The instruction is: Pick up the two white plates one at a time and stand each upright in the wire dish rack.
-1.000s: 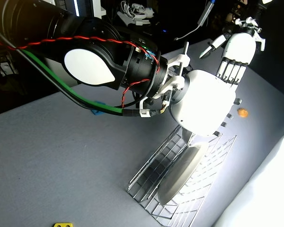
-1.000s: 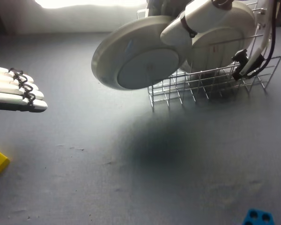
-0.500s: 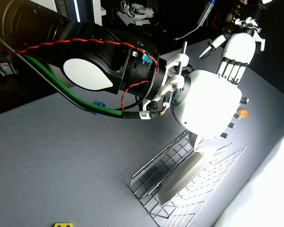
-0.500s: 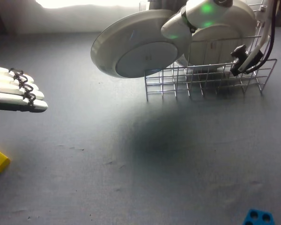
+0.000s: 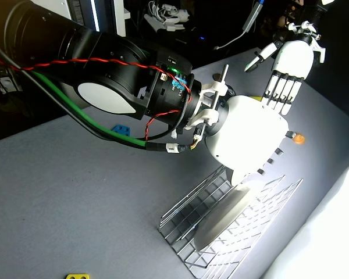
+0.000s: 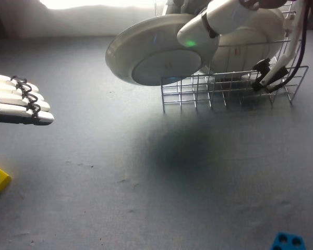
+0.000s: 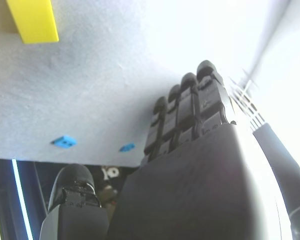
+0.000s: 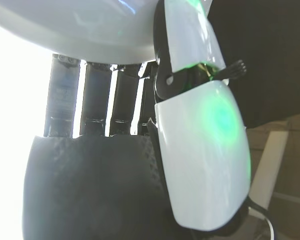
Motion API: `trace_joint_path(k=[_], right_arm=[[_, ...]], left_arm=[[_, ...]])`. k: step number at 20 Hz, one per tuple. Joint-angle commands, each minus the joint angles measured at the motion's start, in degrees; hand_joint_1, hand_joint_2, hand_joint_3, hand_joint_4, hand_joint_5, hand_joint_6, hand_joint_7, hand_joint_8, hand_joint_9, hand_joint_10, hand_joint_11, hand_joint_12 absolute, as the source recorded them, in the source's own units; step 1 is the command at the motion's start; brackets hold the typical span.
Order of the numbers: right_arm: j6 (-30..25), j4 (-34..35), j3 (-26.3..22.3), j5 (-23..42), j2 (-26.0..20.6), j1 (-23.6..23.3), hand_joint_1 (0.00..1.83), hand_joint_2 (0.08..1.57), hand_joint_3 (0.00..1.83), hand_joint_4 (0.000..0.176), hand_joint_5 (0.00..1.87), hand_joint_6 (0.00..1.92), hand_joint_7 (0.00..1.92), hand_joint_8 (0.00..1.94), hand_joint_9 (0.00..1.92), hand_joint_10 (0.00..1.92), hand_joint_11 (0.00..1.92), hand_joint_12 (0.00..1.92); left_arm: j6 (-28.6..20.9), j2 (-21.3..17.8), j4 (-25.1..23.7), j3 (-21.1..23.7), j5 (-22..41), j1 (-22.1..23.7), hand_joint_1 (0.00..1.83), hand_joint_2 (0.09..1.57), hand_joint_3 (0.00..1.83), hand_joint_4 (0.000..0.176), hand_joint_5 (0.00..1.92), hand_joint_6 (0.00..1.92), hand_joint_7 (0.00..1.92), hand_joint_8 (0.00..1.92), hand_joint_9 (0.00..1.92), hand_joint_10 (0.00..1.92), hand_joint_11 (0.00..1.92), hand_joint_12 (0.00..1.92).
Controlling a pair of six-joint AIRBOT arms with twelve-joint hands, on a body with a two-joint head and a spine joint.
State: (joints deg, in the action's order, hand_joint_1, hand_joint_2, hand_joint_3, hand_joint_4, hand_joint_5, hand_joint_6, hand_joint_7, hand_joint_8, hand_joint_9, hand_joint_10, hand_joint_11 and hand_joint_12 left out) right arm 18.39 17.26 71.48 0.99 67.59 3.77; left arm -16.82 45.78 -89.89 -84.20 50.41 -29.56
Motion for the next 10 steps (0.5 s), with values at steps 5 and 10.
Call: trace_joint_path(k=[5, 10], right_arm=[[-1.4, 3.2, 2.4, 7.8, 0.1, -0.8, 1.38, 1.08, 0.0, 0.0, 0.99, 0.95, 1.05, 0.9, 1.0, 0.96, 0.85, 1.01], [-2.0, 4.7, 4.8, 6.7, 0.2, -0.4, 1.39, 1.08, 0.0, 0.0, 1.0, 0.91, 1.06, 0.92, 1.0, 0.96, 0.85, 1.03]], left_arm=[[-0.2, -0.6, 3.0, 0.1, 0.9, 0.6, 0.0, 1.1, 0.0, 0.0, 0.0, 0.0, 0.0, 0.0, 0.0, 0.0, 0.0, 0.0], [-0.2, -0.5, 2.9, 0.1, 0.9, 0.6, 0.0, 1.09, 0.0, 0.0, 0.0, 0.0, 0.0, 0.0, 0.0, 0.0, 0.0, 0.0]])
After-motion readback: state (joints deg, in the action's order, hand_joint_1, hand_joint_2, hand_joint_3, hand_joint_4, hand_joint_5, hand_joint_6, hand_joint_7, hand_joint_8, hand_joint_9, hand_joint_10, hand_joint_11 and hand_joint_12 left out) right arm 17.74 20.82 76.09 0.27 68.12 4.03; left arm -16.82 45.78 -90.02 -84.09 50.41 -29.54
